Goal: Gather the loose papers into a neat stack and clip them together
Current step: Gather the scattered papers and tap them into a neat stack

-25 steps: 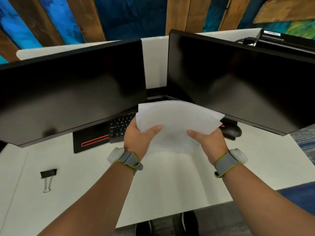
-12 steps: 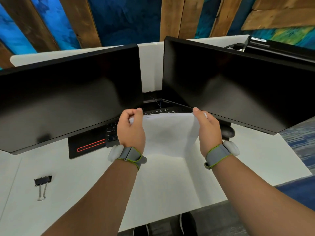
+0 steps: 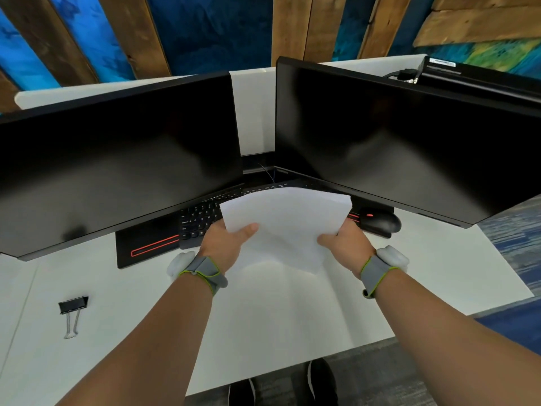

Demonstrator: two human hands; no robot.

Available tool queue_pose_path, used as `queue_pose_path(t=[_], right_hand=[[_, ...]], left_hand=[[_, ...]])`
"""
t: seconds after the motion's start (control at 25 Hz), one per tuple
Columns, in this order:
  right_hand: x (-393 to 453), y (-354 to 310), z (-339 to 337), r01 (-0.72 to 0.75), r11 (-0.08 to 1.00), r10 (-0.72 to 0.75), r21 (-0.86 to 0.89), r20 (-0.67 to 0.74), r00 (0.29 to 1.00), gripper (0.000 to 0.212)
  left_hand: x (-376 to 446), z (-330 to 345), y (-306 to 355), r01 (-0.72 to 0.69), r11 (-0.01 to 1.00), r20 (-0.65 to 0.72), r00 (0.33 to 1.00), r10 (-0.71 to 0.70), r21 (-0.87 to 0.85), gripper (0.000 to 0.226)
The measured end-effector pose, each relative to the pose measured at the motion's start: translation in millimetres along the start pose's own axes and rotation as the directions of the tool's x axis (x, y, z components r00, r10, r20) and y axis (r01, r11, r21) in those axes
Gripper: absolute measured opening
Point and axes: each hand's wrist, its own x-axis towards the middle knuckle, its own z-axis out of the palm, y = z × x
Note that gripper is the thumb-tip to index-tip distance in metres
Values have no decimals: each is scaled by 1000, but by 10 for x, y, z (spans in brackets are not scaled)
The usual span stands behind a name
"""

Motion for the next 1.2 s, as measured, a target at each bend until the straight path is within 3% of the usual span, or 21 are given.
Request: queue_pose_path(t=[0.16, 0.32, 0.44, 0.64, 0.8, 1.04, 1.2], right_hand=[[-18, 60, 34, 64, 996, -63, -68, 17, 998, 32], [-64, 217, 135, -97, 990, 109, -103, 119, 987, 25], [-133, 420, 302, -161, 967, 193, -197, 157, 969, 27], [-190, 479, 499, -236, 937, 274, -257, 124, 954, 56], [-212, 318, 665, -103, 919, 143, -381, 77, 987, 55], [-291, -183, 1454, 148, 907, -5, -394, 341, 940, 42], [-312, -404, 1986, 229, 879, -6, -419, 469, 883, 43]], left_hand=[[22, 27, -190, -22, 998, -94, 995, 27, 57, 27], [24, 36, -550, 74, 957, 8, 997, -80, 282, 34], [-19, 101, -870, 183, 936, 71, 974, -213, 300, 30], [-96, 95, -1130, 272, 927, 94, 948, -305, 259, 54], [-71, -150, -1177, 260, 924, -6, 963, -269, 282, 58], [-15, -810, -1320, 217, 800, -143, 976, -164, 559, 48], [9, -1330, -1582, 270, 707, -279, 954, -107, 653, 59]])
